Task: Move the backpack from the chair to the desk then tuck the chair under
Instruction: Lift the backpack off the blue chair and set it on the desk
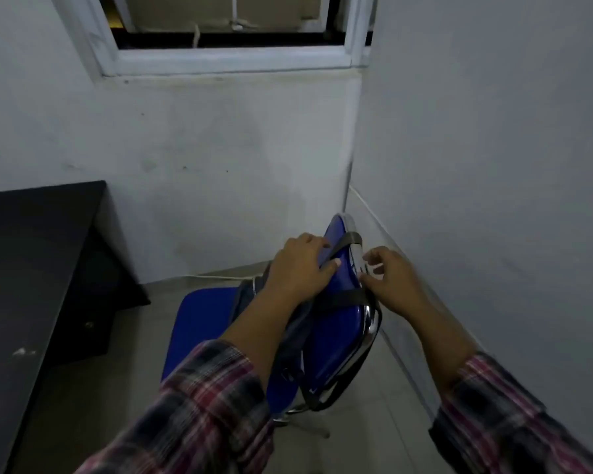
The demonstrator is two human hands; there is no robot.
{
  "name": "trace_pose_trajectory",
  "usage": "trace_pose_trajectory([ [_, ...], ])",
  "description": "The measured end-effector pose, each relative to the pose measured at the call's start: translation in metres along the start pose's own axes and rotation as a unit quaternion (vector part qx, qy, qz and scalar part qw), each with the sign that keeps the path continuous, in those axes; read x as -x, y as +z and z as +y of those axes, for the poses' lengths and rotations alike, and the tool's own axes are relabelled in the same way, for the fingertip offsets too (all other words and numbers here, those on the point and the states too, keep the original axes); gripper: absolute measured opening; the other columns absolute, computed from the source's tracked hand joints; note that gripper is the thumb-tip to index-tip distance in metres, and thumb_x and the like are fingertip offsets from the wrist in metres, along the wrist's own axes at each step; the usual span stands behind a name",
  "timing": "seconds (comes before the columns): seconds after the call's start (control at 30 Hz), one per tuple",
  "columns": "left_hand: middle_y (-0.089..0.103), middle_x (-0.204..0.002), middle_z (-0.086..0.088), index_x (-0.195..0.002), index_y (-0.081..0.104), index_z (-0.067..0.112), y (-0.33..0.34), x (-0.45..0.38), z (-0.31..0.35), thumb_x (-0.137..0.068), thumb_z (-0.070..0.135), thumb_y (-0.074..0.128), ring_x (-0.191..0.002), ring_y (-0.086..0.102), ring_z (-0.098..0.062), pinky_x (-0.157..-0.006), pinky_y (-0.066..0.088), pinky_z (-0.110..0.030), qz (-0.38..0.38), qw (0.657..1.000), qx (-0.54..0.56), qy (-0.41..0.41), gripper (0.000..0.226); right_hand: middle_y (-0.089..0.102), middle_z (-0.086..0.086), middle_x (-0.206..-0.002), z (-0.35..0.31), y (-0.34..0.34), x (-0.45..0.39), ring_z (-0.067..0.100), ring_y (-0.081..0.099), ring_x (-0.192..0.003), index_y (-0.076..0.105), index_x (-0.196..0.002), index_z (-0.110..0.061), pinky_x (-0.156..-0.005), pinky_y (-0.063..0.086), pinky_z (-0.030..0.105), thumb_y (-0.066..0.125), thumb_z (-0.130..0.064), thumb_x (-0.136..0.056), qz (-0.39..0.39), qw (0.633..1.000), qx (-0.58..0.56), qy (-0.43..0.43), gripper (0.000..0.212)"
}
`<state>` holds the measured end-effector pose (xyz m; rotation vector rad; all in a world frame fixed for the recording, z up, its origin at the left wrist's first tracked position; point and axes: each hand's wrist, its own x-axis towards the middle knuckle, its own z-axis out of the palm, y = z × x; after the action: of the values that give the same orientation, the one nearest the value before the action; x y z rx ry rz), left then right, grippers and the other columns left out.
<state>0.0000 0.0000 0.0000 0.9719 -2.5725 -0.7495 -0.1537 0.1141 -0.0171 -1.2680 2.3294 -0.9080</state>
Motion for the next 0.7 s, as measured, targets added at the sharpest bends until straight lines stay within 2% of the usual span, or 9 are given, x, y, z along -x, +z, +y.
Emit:
trace_pose_trajectory([
  [0.13,0.055,-0.133,-0.007,-0.13,0.055,0.02,0.015,0.005,-0.009,-0.089,0.049,0.053,-0.12,0.052,-0.027,-0.1,0.046,-0.045,-0.054,0.998,-0.007,-0.024,0.049,0.063,0.006,-0.098,0.007,0.006,0.014,0.025,0.064,-0.087,0.054,-0.095,-0.018,-0.076,0.057,0.042,0.068,-0.03,-0.084,-0.012,0.998,-0.037,0.055,0.021],
  [0.2,0.056,-0.132,-0.008,-0.128,0.055,0.02,0.021,0.009,-0.014,-0.089,0.049,0.053,-0.118,0.053,-0.027,-0.099,0.047,-0.044,-0.081,0.996,-0.011,-0.025,0.049,0.065,0.006,-0.091,0.007,0.008,0.024,0.025,0.065,-0.082,0.053,-0.096,-0.015,-0.072,0.057,0.039,0.069,-0.032,-0.084,-0.005,0.996,-0.042,0.073,0.027],
  [0.33,0.055,-0.133,-0.009,-0.13,0.054,0.021,0.018,0.014,-0.023,-0.087,0.052,0.055,-0.122,0.05,-0.029,-0.1,0.045,-0.046,-0.112,0.993,-0.022,-0.002,0.053,0.067,0.005,-0.075,0.004,0.01,0.049,0.02,0.064,-0.067,0.048,-0.091,-0.017,-0.058,0.05,0.032,0.075,-0.048,-0.073,0.006,0.993,0.045,0.107,0.046],
  [0.43,0.058,-0.128,-0.007,-0.128,0.056,0.022,0.012,0.017,-0.03,-0.085,0.052,0.057,-0.118,0.052,-0.027,-0.098,0.047,-0.044,-0.128,0.992,-0.017,0.016,0.052,0.065,0.003,-0.066,-0.001,0.016,0.068,0.02,0.062,-0.06,0.046,-0.09,-0.019,-0.053,0.051,0.034,0.067,-0.063,-0.072,0.043,0.983,0.124,0.128,0.052],
  [0.5,0.059,-0.127,-0.008,-0.125,0.058,0.021,0.008,0.017,-0.036,-0.087,0.049,0.055,-0.116,0.053,-0.027,-0.098,0.048,-0.045,-0.134,0.99,-0.019,0.026,0.047,0.066,0.003,-0.074,-0.008,0.02,0.076,0.02,0.062,-0.065,0.049,-0.092,-0.018,-0.058,0.054,0.036,0.064,-0.06,-0.076,0.086,0.98,0.131,0.118,0.047],
  [0.57,0.058,-0.129,-0.011,-0.126,0.058,0.021,0.006,0.016,-0.043,-0.09,0.045,0.052,-0.116,0.053,-0.03,-0.099,0.047,-0.047,-0.136,0.99,-0.017,0.032,0.044,0.064,0.005,-0.093,-0.015,0.025,0.075,0.022,0.062,-0.077,0.053,-0.098,-0.016,-0.065,0.055,0.036,0.066,-0.05,-0.08,0.116,0.982,0.11,0.097,0.04],
  [0.7,0.059,-0.127,-0.012,-0.125,0.059,0.019,0.002,0.009,-0.055,-0.093,0.043,0.048,-0.114,0.055,-0.031,-0.097,0.048,-0.047,-0.136,0.99,-0.012,0.034,0.041,0.052,0.009,-0.122,-0.024,0.031,0.045,0.025,0.057,-0.101,0.053,-0.121,-0.014,-0.075,0.052,0.035,0.067,-0.039,-0.083,0.081,0.987,0.121,0.061,0.047],
])
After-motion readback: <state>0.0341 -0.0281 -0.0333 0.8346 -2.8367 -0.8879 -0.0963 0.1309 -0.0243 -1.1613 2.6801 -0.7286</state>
